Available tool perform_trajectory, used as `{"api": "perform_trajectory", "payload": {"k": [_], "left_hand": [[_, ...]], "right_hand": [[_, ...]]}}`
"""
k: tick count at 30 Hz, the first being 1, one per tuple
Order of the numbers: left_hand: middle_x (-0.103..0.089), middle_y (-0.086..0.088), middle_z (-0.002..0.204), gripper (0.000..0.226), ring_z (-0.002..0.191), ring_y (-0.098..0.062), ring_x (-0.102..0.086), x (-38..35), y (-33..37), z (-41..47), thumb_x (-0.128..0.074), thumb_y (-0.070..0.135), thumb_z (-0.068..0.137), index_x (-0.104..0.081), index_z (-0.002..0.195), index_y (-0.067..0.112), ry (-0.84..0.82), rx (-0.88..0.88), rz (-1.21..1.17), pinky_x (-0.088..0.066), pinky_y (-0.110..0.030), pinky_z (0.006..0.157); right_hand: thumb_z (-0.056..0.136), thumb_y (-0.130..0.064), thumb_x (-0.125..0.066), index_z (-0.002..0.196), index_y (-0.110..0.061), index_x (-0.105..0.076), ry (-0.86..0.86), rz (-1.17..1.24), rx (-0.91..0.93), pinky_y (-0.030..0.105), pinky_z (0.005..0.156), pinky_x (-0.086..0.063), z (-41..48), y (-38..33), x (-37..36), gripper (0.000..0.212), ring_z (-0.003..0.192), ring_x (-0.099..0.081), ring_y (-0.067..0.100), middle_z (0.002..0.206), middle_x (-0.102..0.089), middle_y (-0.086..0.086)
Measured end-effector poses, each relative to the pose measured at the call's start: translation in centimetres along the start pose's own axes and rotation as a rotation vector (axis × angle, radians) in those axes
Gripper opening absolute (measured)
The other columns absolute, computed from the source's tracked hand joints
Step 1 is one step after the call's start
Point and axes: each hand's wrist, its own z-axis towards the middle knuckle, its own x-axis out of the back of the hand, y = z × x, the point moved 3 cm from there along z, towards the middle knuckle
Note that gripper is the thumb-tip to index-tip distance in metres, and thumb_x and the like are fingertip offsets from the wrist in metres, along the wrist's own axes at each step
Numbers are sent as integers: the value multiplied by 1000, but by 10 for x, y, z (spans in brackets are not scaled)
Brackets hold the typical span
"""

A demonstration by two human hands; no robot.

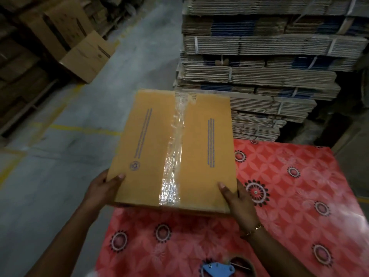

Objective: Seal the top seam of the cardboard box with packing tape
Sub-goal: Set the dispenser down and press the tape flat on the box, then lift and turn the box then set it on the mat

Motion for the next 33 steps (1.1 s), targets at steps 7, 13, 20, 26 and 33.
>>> {"api": "perform_trajectory", "payload": {"k": [7, 13, 20, 26, 33], "left_hand": [[-73, -10, 109, 25, 96, -30, -70, 5, -18, 9, -69, 25, 92, -68, 116, 16, -15, 52, 40, -58, -61, 84], [-73, -9, 113, 29, 100, -30, -70, 7, -24, 15, -68, 30, 93, -67, 118, 16, -31, 40, 92, -56, -59, 89], [-68, -3, 113, 50, 103, -29, -62, -1, -15, -1, -59, 55, 84, -61, 122, 22, 139, -170, 428, -51, -47, 89], [-61, -22, 126, 51, 119, -44, -51, -60, -8, -65, -58, 36, 85, -59, 126, 5, 384, -621, 720, -39, -52, 100], [-64, -5, 103, 20, 98, -26, -59, -163, -26, -170, -61, 26, 91, -68, 106, 14, -84, -799, 581, -48, -40, 87]], "right_hand": [[77, -65, -68, 133, -30, -57, -34, -99, -35, 35, 95, -52, -4, 9, -13, 67, 110, -65, 5, 123, -69, -13], [75, -71, -65, 131, -32, -58, -59, -173, -48, 38, 93, -54, -1, 5, -8, 68, 105, -67, 1, 118, -71, -17], [84, -49, -72, 126, -30, -62, -156, -171, -94, 40, 95, -54, 4, 3, 2, 47, 103, -69, 4, 115, -72, -15], [95, -26, -64, 121, -22, -61, -250, -163, -197, 24, 69, -52, -18, 3, 40, 26, 89, -69, 10, 113, -70, 4], [90, -27, -68, 111, -17, -68, -238, -432, -251, 38, 81, -55, -68, 51, 96, 23, 98, -70, 29, 106, -73, 10]]}}
